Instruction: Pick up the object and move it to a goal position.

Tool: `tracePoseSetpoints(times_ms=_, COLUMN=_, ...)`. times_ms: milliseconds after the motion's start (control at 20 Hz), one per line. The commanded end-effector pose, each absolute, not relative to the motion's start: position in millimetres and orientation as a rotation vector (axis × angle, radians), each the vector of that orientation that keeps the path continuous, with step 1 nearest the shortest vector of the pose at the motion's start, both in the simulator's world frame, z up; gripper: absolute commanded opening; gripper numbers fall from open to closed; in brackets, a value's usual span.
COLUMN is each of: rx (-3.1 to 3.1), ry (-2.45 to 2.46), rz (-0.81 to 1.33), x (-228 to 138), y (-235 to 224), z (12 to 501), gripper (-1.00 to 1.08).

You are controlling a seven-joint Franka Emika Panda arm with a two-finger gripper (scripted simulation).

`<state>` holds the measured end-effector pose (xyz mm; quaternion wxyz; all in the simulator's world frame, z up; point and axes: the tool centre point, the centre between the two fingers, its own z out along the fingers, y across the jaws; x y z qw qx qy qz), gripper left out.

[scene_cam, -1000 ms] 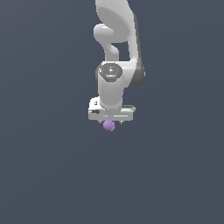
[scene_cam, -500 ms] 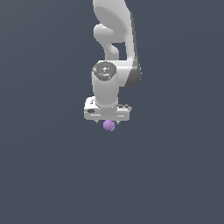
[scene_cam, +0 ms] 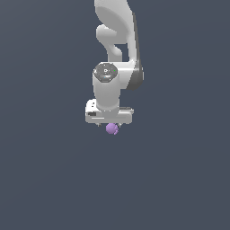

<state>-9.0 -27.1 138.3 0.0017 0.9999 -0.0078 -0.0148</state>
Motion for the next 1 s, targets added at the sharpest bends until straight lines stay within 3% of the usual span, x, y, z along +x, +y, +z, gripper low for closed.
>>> tracePoseSetpoints(times_ms=0, rx=3.138, ry=0.006, rz=-0.045, x=-11, y=-27, z=136, gripper=1.0)
tracePoseSetpoints(times_ms=950, rx=3.095, ry=0.537, rz=-0.005, x=-51, y=-22, z=94, gripper=1.0)
